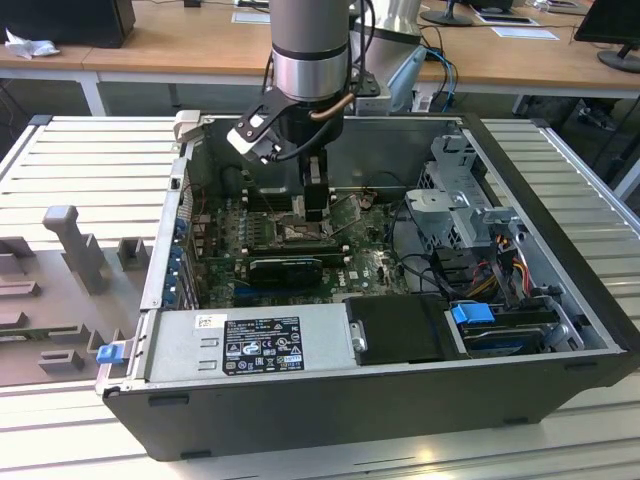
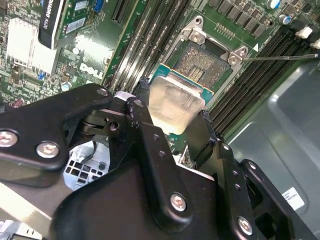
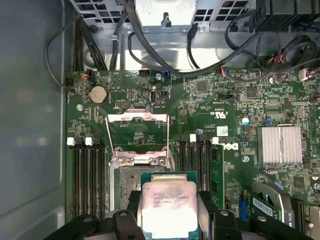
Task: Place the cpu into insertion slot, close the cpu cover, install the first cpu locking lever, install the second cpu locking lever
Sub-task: 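Place the cpu into insertion slot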
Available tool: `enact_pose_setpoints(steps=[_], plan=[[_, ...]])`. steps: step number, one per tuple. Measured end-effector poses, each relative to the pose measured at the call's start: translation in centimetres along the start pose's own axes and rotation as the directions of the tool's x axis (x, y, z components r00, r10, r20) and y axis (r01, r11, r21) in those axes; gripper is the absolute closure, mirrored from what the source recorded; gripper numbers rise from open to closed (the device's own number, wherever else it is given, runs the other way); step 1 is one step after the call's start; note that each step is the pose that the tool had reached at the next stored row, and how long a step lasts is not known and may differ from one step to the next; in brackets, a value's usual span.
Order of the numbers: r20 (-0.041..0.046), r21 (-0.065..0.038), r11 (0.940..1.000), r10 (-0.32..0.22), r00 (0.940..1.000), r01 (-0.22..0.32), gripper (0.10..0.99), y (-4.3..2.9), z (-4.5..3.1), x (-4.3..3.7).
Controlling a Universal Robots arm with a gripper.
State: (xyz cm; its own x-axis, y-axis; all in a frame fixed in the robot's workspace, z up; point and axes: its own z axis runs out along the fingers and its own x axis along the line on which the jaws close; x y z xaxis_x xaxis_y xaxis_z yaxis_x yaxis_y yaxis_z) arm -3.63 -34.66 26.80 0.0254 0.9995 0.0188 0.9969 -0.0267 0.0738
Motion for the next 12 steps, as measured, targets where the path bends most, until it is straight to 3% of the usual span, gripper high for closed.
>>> enact_pose_setpoints(steps=[6,12], plan=[[0.0001,0.000,1.0000,0.000,1.0000,0.000,0.553,-0.04,0.41,0.05],[-0.0001,0.000,1.0000,-0.002,1.0000,0.002,0.553,-0.16,1.82,0.76]])
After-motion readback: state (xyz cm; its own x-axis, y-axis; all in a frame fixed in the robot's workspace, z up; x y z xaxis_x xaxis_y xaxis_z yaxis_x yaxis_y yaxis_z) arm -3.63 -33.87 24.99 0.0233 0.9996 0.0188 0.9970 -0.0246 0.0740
